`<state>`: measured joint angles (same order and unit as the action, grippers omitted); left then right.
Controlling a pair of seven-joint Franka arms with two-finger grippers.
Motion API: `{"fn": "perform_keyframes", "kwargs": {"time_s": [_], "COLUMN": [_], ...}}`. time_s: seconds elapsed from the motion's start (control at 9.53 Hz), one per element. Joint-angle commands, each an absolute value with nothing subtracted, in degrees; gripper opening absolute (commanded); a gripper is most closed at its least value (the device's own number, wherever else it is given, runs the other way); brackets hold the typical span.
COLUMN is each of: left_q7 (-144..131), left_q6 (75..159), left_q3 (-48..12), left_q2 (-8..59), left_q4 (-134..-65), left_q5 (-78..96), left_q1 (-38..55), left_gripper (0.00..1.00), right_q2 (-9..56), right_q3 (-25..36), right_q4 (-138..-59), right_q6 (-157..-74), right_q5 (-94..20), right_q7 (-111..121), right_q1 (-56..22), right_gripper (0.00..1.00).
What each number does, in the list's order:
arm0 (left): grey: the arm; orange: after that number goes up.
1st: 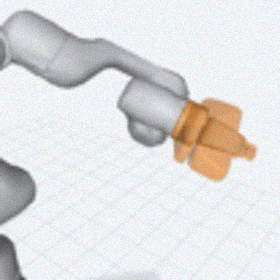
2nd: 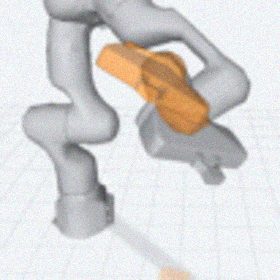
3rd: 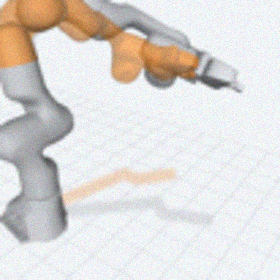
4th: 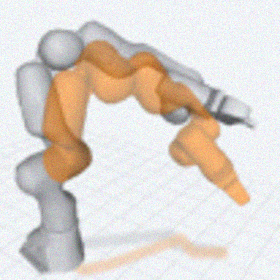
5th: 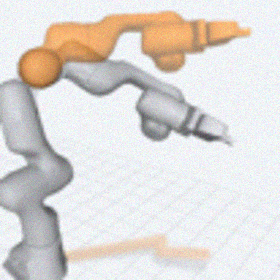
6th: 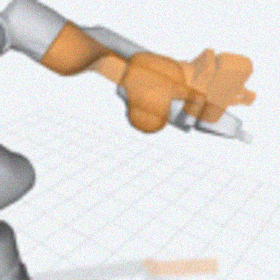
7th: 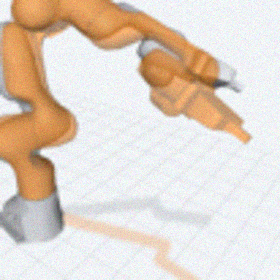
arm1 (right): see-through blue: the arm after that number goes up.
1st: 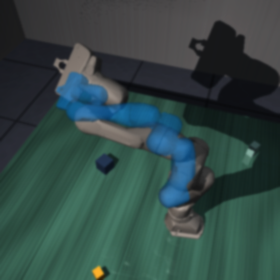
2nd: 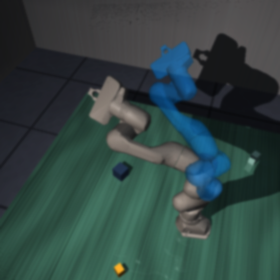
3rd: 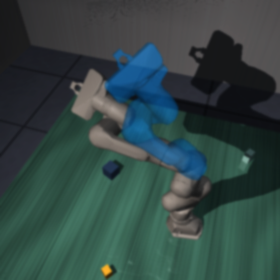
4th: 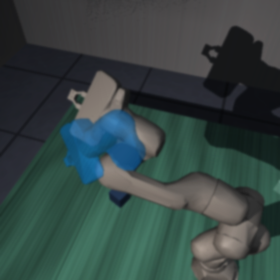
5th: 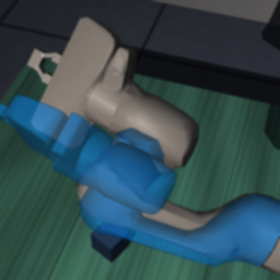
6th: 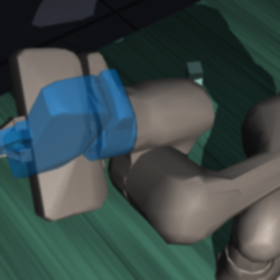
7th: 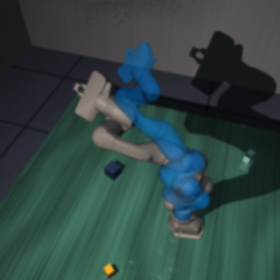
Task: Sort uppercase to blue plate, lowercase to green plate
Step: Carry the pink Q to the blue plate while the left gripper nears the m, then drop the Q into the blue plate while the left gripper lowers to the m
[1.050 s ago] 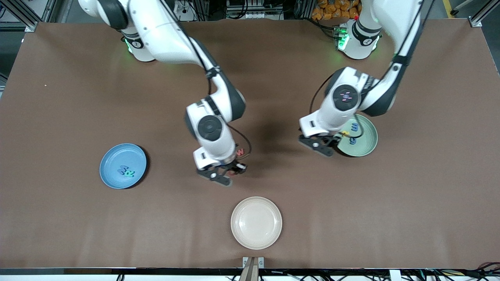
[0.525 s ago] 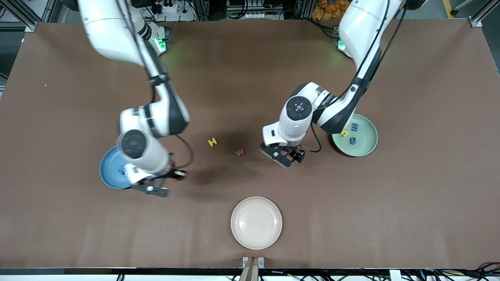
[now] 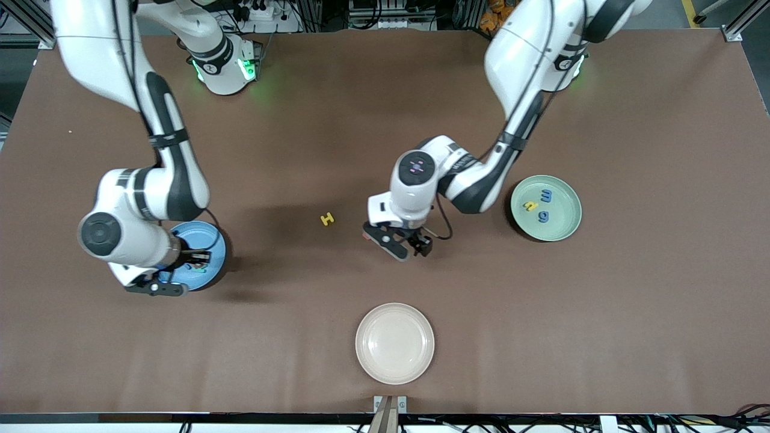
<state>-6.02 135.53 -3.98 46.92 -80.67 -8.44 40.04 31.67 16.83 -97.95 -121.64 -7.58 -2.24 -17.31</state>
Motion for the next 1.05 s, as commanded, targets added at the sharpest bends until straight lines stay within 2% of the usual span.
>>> {"fn": "perform_keyframes", "kwargs": {"time_s": [0.0, 0.31, 0.42, 0.52, 0.94], "left_q7": [-8.0, -11.4, -11.9, -12.0, -12.0], "left_q6": [137.0, 142.0, 142.0, 142.1, 142.1], "left_q3": [-1.6, -1.2, -1.4, -1.5, -1.5], "left_q2": [52.0, 52.9, 53.1, 53.4, 55.1], "left_q4": [-74.2, -74.0, -74.3, -74.3, -75.4], "left_q5": [-10.3, -10.0, -9.4, -8.8, -5.2], "left_q1": [45.3, 47.4, 47.4, 47.0, 47.0], "left_gripper": [1.0, 1.0, 1.0, 1.0, 1.0], "right_q2": [29.6, 29.4, 29.4, 29.4, 29.1], "right_q3": [15.6, 15.6, 15.6, 15.6, 15.6], "right_q4": [-100.3, -103.2, -103.2, -103.1, -103.0], "right_q6": [-120.9, -120.9, -120.6, -120.4, -120.3], "right_q5": [-6.6, -6.6, -6.6, -6.7, -6.7], "right_q7": [2.5, 2.7, 2.6, 2.2, 2.1], "right_q1": [-13.7, -12.6, -12.2, -12.2, -12.2], "right_gripper": [0.0, 0.0, 0.27, 0.99, 1.0]}}
